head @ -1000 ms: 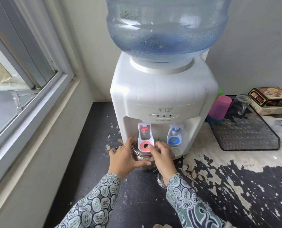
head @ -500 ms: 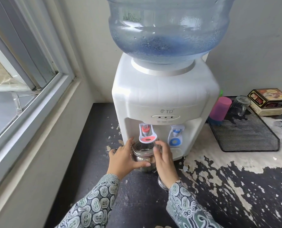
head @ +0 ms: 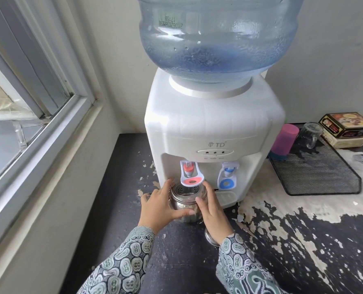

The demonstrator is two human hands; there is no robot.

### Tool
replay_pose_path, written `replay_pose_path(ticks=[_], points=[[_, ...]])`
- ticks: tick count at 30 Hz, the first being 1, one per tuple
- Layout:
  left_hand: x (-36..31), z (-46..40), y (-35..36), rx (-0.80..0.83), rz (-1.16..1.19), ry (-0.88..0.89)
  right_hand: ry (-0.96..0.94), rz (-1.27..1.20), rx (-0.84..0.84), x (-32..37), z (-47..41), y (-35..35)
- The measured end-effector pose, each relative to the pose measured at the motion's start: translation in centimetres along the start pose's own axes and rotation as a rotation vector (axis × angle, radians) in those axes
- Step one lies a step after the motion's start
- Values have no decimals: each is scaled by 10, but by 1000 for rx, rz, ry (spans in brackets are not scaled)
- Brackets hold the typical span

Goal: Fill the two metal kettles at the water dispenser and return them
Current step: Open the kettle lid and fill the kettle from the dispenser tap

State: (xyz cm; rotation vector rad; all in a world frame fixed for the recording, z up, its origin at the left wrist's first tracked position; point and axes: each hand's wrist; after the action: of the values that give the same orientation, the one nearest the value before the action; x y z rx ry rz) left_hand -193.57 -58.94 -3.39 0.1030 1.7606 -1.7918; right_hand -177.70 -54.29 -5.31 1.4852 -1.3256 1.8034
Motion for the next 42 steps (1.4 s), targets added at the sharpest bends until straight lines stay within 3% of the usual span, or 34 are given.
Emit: replay_pose_path(ticks=[16, 42], points=[[1, 5, 19, -113, 70, 6, 19, -2, 141, -1, -7, -10], [1, 5, 20, -104, 49, 11, 45, -67, 216, -3, -13, -16]])
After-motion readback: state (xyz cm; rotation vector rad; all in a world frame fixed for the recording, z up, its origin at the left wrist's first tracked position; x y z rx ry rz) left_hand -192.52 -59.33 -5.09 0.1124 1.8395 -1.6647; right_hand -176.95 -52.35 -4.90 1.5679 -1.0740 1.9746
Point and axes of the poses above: each hand's wrist, its own z-axis away from the middle knuckle, its own y-axis out of the palm, x = y × z, and after that the axes turned 4 degrees about -y, right-handed
